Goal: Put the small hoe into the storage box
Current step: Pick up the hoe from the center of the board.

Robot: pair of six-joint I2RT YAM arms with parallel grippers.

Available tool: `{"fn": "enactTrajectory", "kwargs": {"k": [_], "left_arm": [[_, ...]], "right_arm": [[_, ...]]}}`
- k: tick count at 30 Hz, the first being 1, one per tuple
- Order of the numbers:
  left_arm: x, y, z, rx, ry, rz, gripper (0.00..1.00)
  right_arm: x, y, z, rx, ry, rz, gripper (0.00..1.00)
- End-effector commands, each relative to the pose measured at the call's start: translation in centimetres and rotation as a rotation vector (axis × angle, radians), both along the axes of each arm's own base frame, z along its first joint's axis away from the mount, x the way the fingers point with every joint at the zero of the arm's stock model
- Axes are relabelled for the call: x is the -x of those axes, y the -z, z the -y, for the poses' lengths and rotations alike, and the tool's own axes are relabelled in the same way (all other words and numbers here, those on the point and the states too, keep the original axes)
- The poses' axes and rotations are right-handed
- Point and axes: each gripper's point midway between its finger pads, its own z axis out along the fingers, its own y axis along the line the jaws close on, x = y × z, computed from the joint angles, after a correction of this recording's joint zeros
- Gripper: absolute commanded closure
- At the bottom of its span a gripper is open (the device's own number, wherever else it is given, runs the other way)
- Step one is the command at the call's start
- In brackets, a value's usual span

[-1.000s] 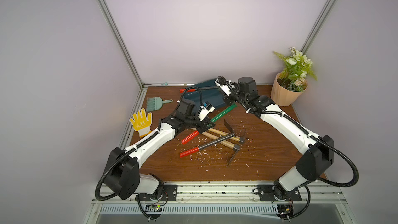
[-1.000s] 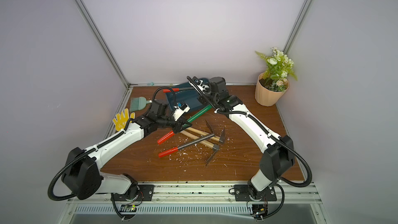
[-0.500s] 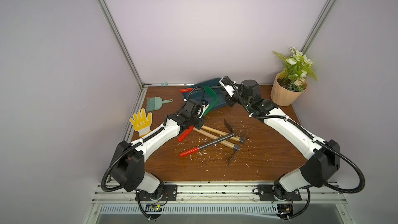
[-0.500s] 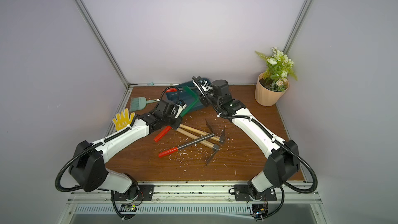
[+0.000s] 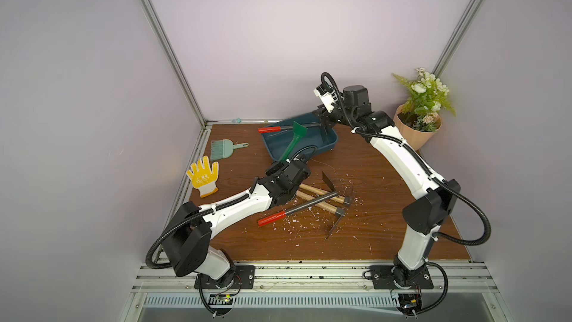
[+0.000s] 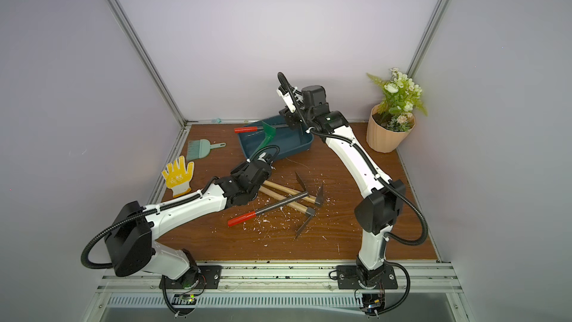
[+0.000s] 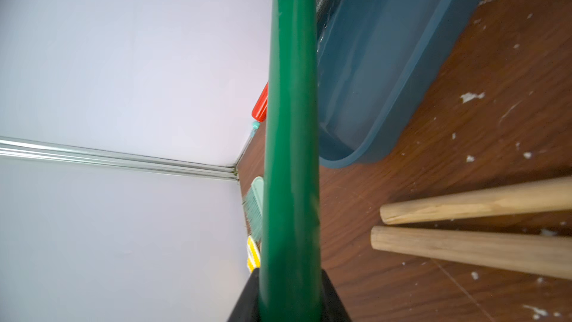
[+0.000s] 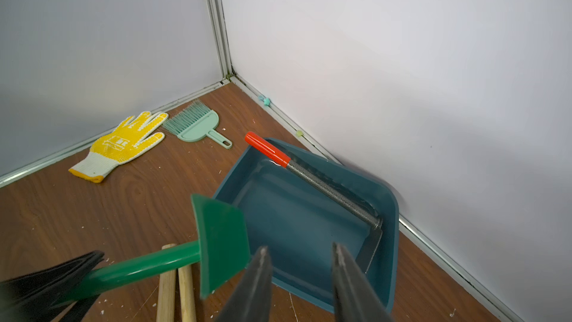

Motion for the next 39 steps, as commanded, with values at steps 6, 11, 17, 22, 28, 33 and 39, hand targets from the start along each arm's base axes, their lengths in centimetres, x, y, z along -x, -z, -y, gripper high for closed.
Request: {"fn": "enactTrajectory", "kwargs": {"k": [6, 11, 17, 22, 28, 33, 39], "left_arm": [[-0.2, -3.3, -1.0, -0.150, -0.076, 0.126, 1.00], [-0.6, -3.0, -0.4, -0.154, -0.055, 0.110, 1.00], [-0.9, -2.0, 0.2, -0.165, -0.038, 0.085, 1.00], [-1.1, -2.4, 0.8, -0.145, -0.028, 0.087, 1.00], [-1.0, -2.6, 0.8, -0.130, -0.017, 0.086, 1.00], [-1.0, -2.7, 0.9, -0.114, -0.014, 0.088, 1.00], [-1.0, -3.2, 1.1, -0.092, -0.009, 0.094, 1.00]], "right_arm": [[2.3, 0.2, -2.1, 0.060, -0.125, -0.071, 0.64], [3.0, 2.1, -3.1, 0.135, -0.142, -0.082, 0.64], [3.3, 1.4, -3.3, 0.119, -0.152, -0.062, 0.65], [2.6, 2.6, -3.1, 0.144, -0.126, -0.072, 0.64], [1.2, 4.7, -2.5, 0.200, -0.065, -0.095, 0.65], [1.4, 4.8, -3.3, 0.170, -0.101, -0.103, 0.64], [1.6, 5.6, -4.0, 0.158, -0.128, -0.122, 0.63]]}}
